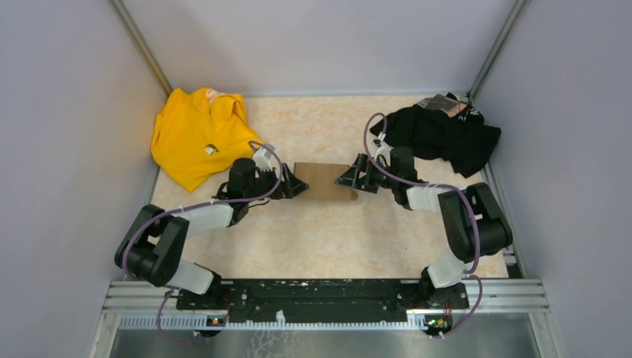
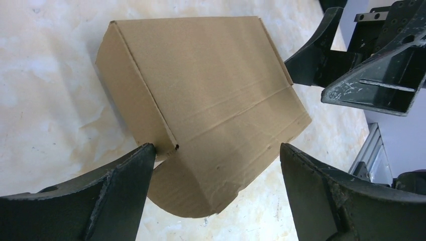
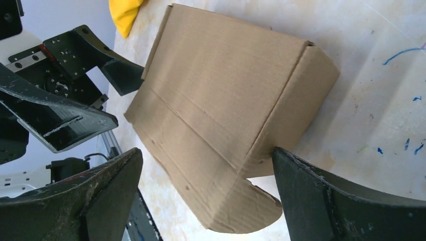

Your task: Fold the paper box

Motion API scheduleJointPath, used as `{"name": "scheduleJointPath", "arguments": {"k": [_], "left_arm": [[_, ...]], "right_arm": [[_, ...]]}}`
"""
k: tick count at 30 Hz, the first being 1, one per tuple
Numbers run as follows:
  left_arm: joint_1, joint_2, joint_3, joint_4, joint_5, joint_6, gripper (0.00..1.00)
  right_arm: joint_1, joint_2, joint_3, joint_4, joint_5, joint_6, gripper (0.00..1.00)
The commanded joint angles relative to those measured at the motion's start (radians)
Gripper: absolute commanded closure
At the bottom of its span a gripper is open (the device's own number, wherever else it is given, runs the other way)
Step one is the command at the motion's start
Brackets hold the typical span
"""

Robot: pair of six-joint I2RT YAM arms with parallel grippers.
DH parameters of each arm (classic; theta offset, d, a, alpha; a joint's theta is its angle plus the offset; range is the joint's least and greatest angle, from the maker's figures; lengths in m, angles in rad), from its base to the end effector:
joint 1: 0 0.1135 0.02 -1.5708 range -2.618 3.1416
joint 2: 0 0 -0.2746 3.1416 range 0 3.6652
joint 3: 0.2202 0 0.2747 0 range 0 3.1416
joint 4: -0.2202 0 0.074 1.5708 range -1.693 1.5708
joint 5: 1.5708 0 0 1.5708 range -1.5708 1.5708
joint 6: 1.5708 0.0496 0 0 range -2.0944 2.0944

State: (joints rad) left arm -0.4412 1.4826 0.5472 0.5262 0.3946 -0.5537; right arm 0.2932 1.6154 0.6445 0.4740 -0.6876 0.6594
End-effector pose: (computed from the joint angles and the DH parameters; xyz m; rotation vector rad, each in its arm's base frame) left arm 0.2750 -0.1509 0.1592 0.1555 2.0911 -1.0164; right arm 0.3086 0.1260 0.1469 -0.0591 2.2002 1.2724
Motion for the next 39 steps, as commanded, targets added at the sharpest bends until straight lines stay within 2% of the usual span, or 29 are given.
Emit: {"name": "scheduleJointPath", "arguments": {"k": [1, 16, 27, 36, 39], "left_arm": [[0.001, -0.091, 0.026, -0.017, 0.038, -0.006, 0.01], [-0.014, -0.313, 0.017, -0.217, 0.025, -0.031, 0.01], [-0.036, -0.331, -0.064, -0.191, -0.023, -0.027, 0.01], [-0.039, -0.278, -0.024, -0.189, -0.021, -0.018, 0.01], [-0.039, -0.291, -0.004, -0.231, -0.033, 0.001, 0.01]], "right_arm": [[0.0, -0.111, 0.035, 0.011, -0.039, 0.002, 0.01], [0.001, -0.319, 0.01, -0.154, -0.047, 0.007, 0.01], [0.0, -0.322, -0.073, -0.127, -0.02, -0.014, 0.01], [0.0, -0.259, -0.074, -0.072, -0.028, -0.005, 0.01], [0.0, -0.265, -0.053, -0.13, -0.012, -0.048, 0.01]]}}
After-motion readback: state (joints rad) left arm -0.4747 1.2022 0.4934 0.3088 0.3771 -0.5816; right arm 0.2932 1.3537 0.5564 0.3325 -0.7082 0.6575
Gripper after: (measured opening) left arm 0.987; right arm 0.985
